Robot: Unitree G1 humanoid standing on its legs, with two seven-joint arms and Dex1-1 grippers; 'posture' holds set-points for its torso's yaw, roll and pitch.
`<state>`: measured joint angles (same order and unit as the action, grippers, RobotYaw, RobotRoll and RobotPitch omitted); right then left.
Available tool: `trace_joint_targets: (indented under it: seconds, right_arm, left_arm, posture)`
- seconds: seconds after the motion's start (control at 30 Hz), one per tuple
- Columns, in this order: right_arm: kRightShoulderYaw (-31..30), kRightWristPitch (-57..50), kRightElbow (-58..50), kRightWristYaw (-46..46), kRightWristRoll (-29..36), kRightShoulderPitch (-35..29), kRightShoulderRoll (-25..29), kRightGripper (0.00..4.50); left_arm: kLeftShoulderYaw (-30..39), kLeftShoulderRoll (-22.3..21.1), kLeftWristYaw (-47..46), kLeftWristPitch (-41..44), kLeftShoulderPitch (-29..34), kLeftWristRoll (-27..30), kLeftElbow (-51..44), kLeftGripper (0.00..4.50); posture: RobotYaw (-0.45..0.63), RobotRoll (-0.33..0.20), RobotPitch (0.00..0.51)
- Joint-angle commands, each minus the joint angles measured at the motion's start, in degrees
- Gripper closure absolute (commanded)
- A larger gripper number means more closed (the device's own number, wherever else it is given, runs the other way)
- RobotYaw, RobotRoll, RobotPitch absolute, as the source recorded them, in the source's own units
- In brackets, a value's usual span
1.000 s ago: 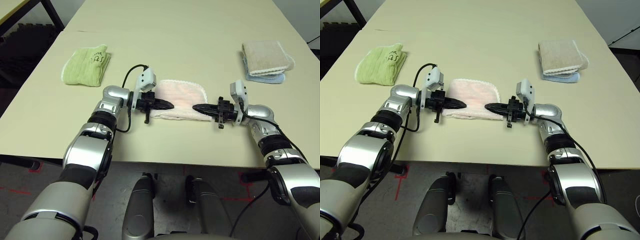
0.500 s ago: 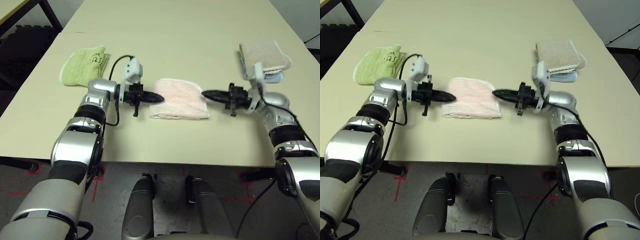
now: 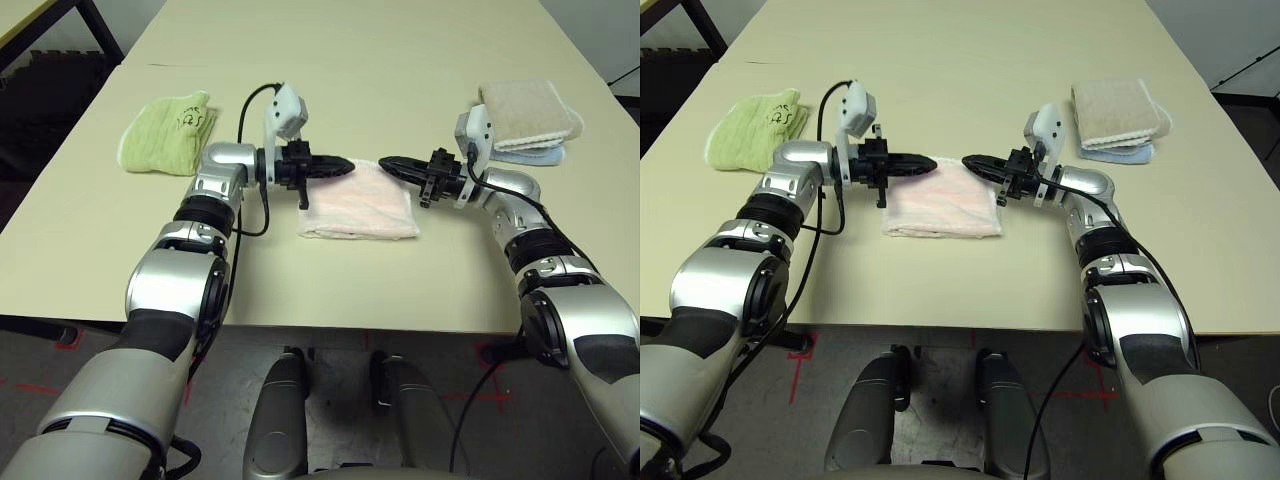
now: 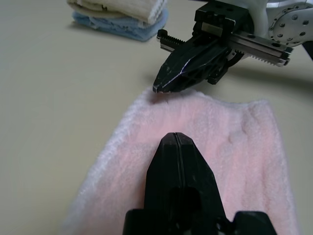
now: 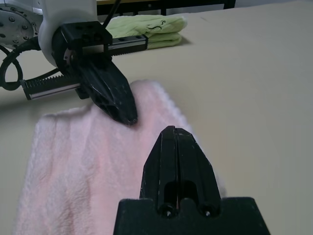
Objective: Fold the towel and set it aside.
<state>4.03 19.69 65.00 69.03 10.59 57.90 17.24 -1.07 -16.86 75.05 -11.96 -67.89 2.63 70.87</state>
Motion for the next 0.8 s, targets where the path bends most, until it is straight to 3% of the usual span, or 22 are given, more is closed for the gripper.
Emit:
trace_joint_targets:
  seconds: [0.03,0.3,0.67,0.8]
  right_arm:
    - [-0.4,0.9,2.1,-1.0,-1.6,0.0,-0.3,4.5]
    - [-0.5,-0.4,4.8,-7.0,-4.5,-3.6,-1.1,4.5]
    - [0.1,0.1,3.6,-4.0,-3.5,-4.1,0.6,4.5]
    - [1.9,0.1,0.9,2.1,-0.7,-4.0,3.9,4.5]
  left_arm:
    - [-1.1,-0.5,-2.6,-2.2,0.9,-2.8,1.9,4.49]
    - [0.2,-2.6,-12.2,0.8,3.4,-4.4,3.7,4.49]
    - [-1.1,-4.3,-11.2,0.4,5.3,-6.5,3.4,4.49]
    - [-0.7,-5.4,-8.3,-1.1,4.7,-6.0,2.7,4.49]
  posture:
    - [0.08,0.0,0.21]
    - [0.09,0.0,0.216]
    - [0.09,0.0,0.216]
    - [0.09,0.0,0.208]
